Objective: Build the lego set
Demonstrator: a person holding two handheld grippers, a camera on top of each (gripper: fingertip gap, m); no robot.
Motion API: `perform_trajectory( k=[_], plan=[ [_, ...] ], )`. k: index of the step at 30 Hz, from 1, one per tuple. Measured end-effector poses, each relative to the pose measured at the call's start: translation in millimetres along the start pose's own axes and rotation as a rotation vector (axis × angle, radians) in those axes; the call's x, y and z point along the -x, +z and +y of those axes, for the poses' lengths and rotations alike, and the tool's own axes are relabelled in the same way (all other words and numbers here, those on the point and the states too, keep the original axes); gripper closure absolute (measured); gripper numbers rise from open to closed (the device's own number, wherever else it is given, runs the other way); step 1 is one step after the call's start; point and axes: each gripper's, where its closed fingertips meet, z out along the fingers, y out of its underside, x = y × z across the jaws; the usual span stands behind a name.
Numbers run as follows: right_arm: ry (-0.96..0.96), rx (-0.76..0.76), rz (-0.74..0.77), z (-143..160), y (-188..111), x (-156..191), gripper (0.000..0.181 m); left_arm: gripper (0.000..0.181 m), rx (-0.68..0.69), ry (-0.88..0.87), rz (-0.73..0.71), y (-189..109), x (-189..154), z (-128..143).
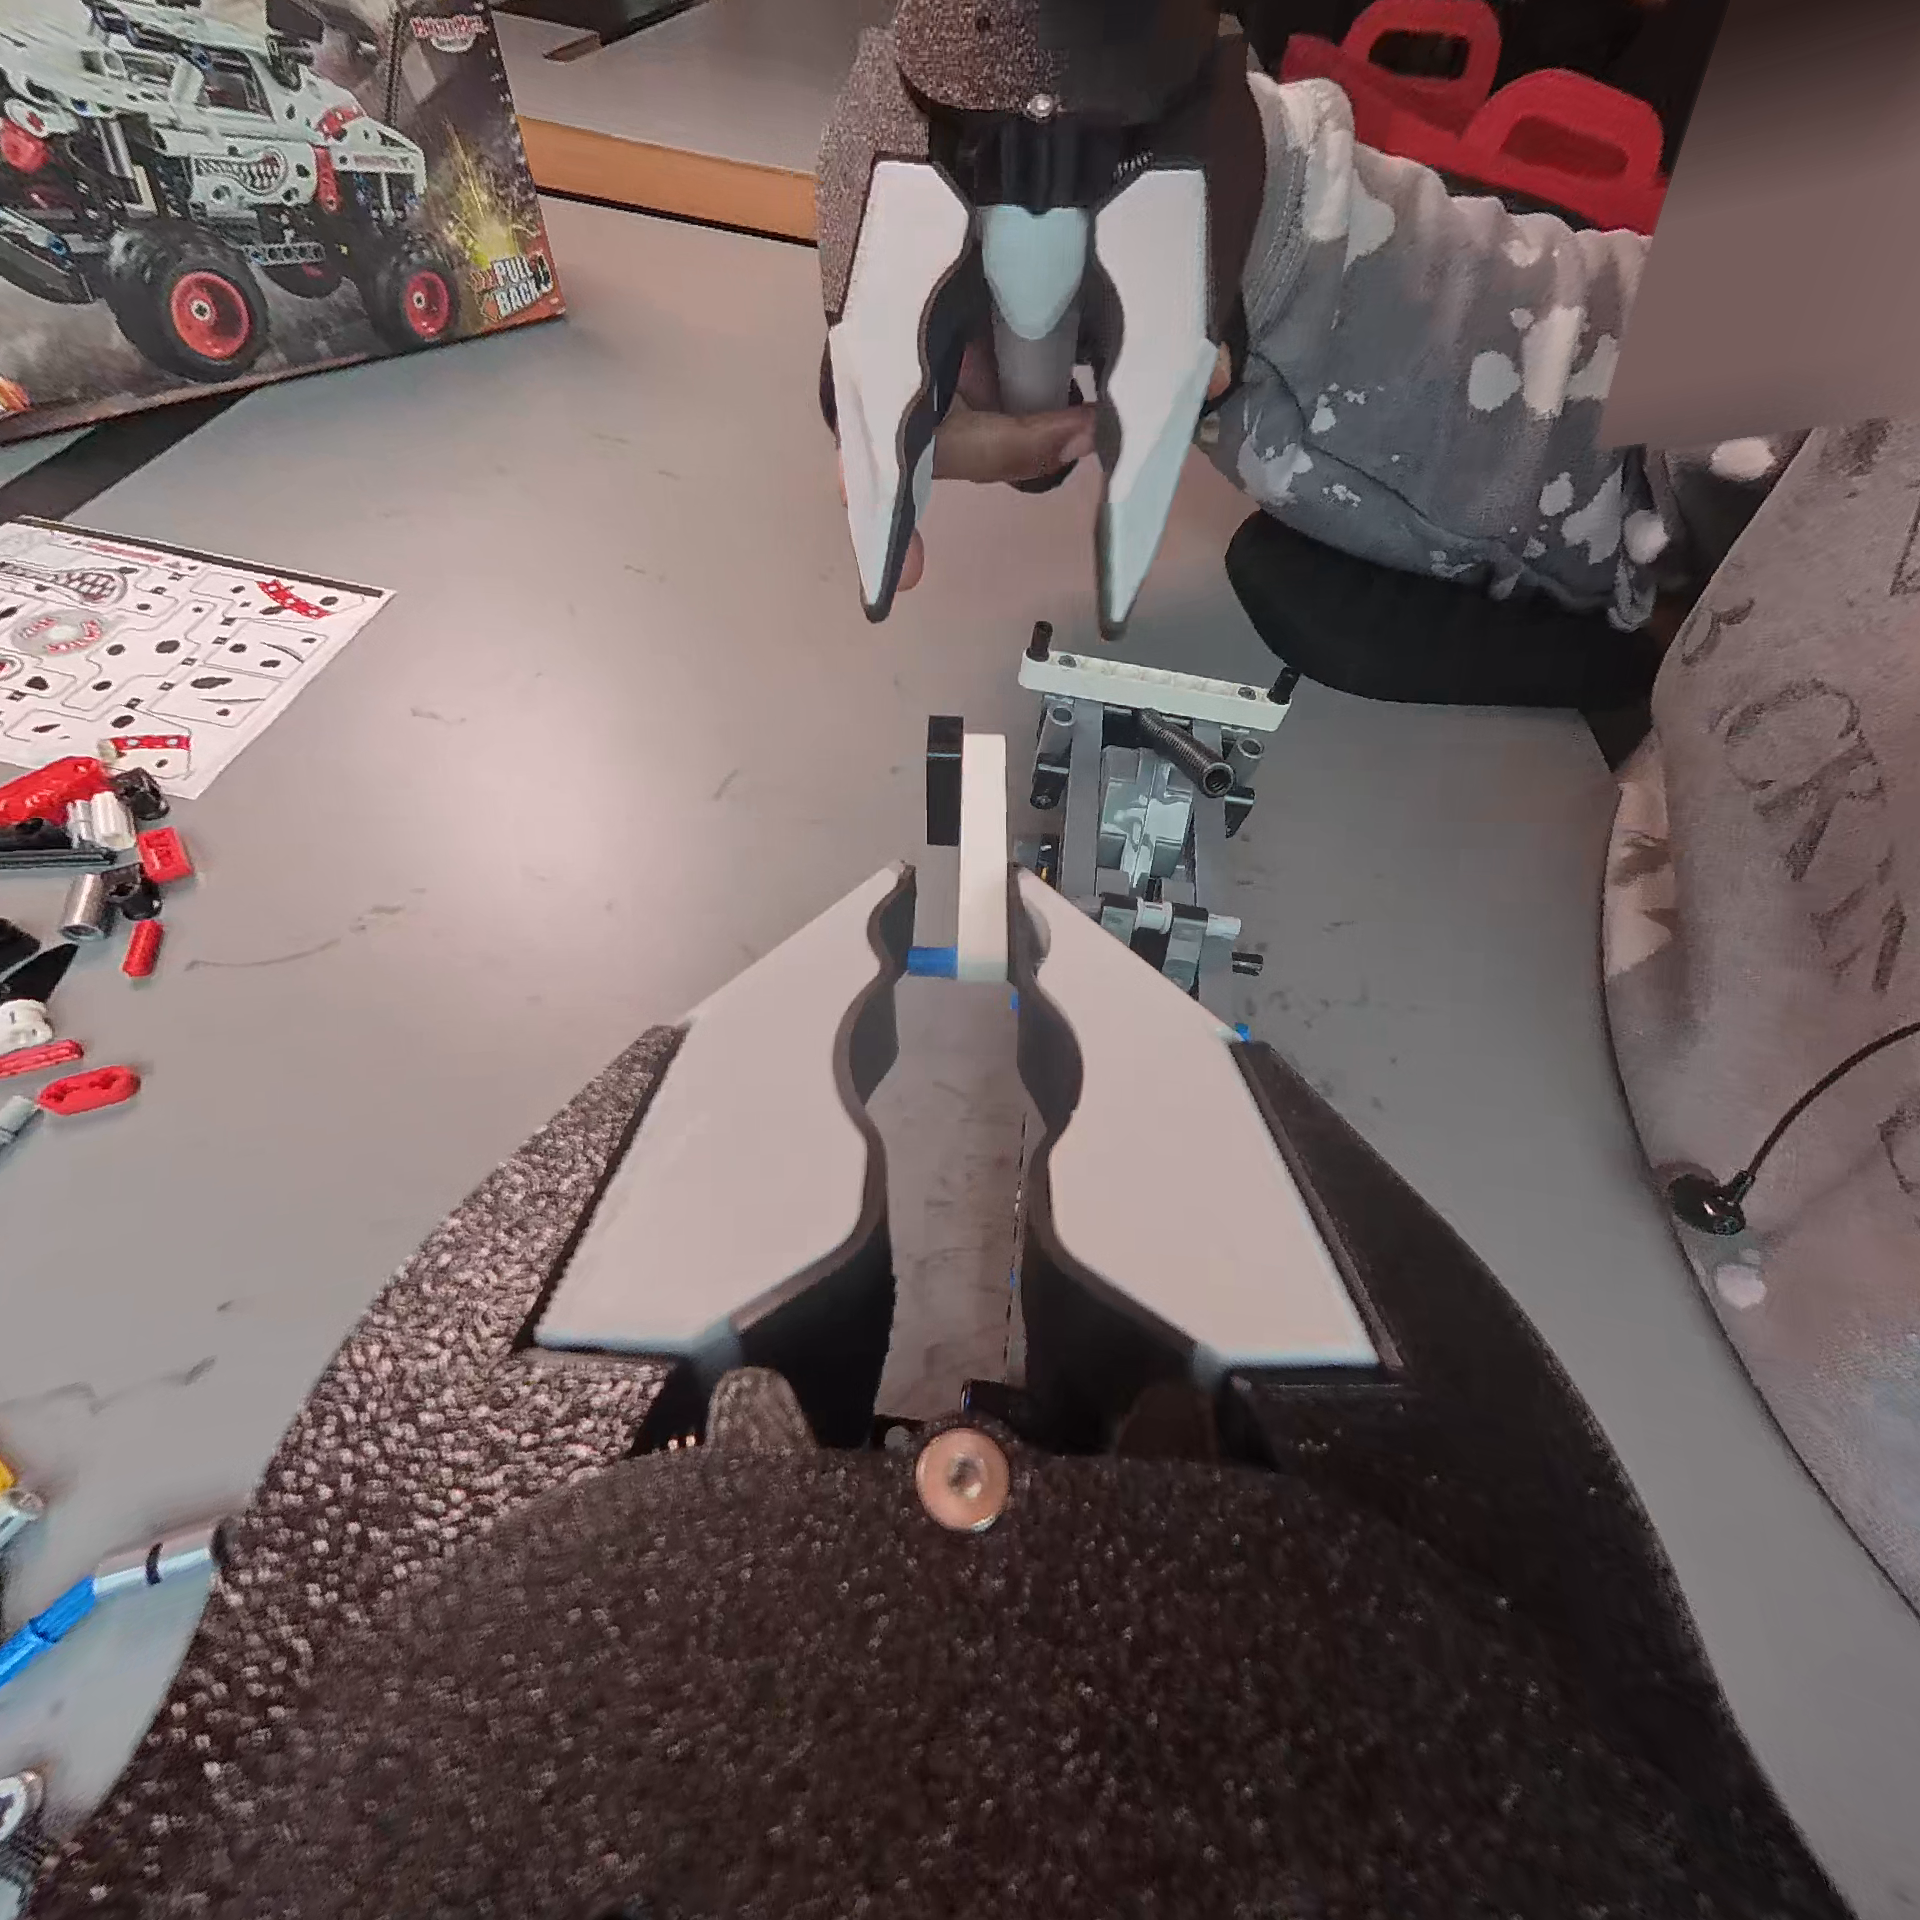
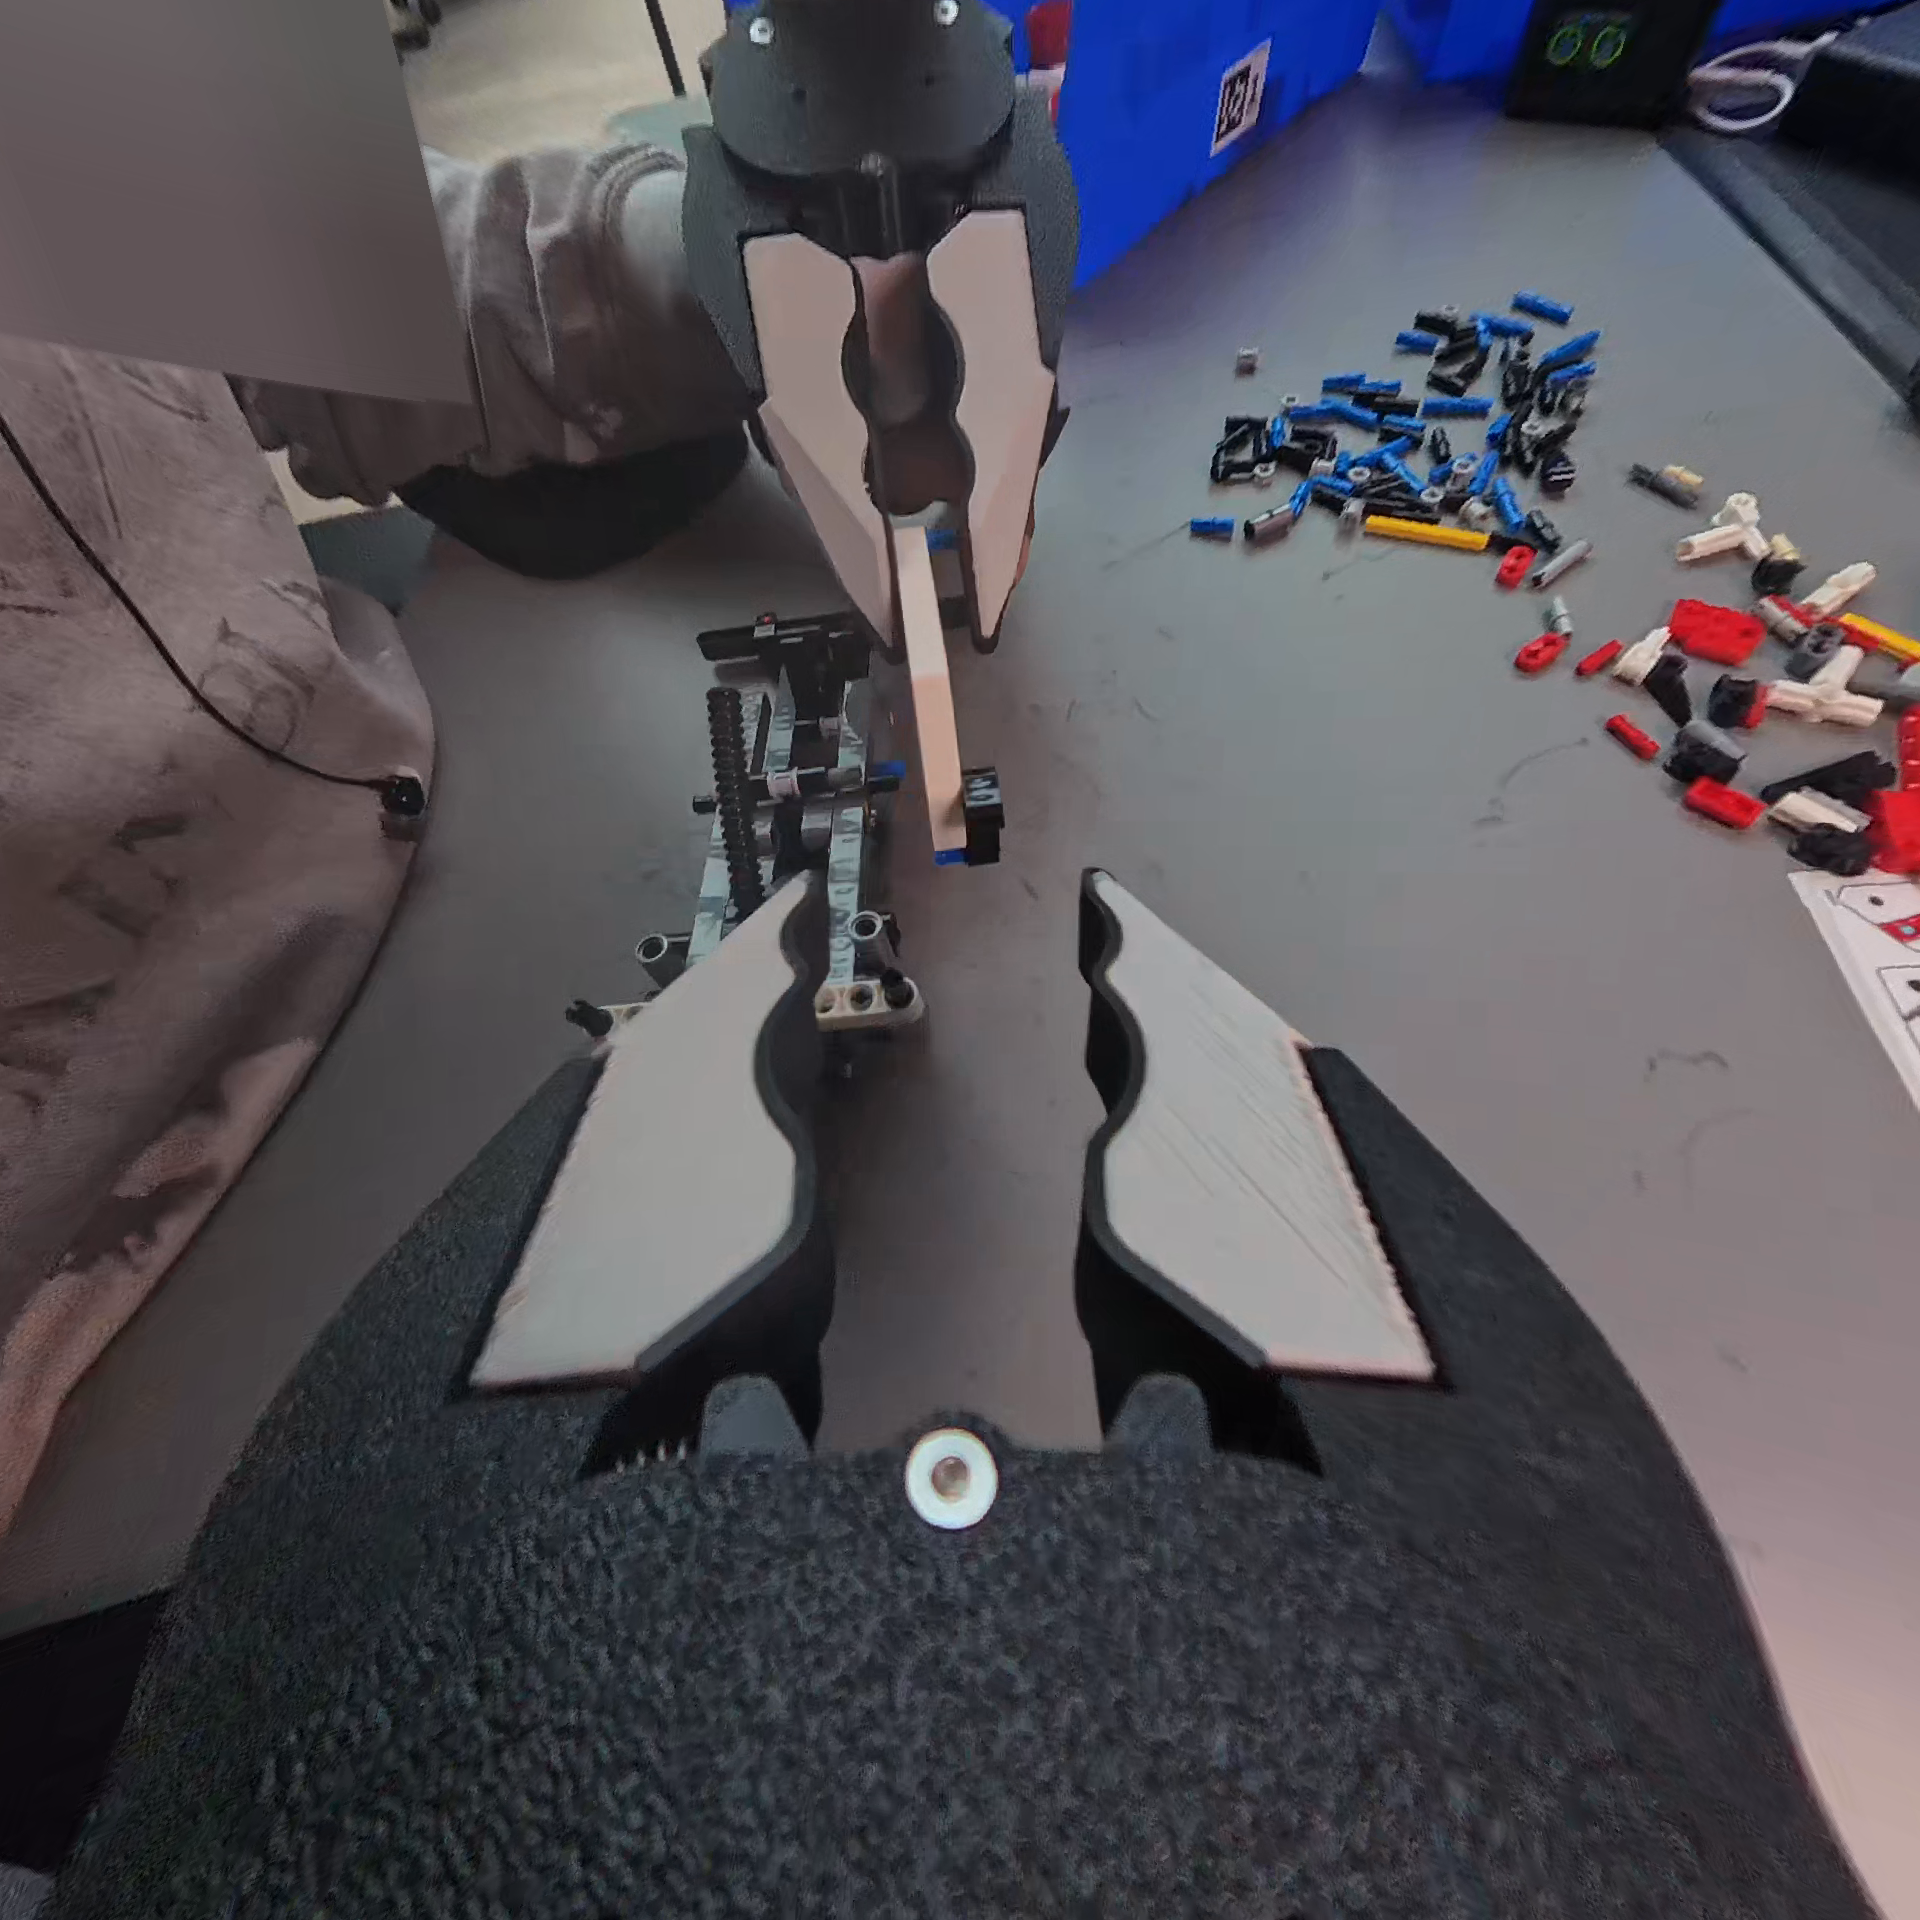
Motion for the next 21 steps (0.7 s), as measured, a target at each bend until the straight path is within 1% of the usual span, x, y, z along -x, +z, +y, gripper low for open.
perform_trajectory(
  k=[3, 5, 11, 16, 17, 21],
  plan=[
    [-0.005, 0.108, -0.011, 16, 1, 15, 0.11, 0.165, -0.006, -0.005, 0.016, 0, -2, -1],
    [0.009, 0.14, -0.035, 25, 3, 27, 0.101, 0.165, -0.016, -0.006, 0.03, 1, -5, -3],
    [0.049, 0.036, -0.066, 26, 7, 35, 0.101, 0.165, -0.003, 0.013, 0.054, 8, -12, 0],
    [0.062, -0.046, -0.112, 12, 8, 41, 0.108, 0.165, -0.005, 0.014, 0.08, 10, -17, 0],
    [0.055, -0.034, -0.113, 12, 10, 43, 0.107, 0.165, -0.004, 0.011, 0.083, 10, -17, 1],
    [-0.005, 0.051, -0.066, 15, 22, 47, 0.092, 0.165, -0.001, 0.003, 0.098, 12, -19, 3]
  ],
)
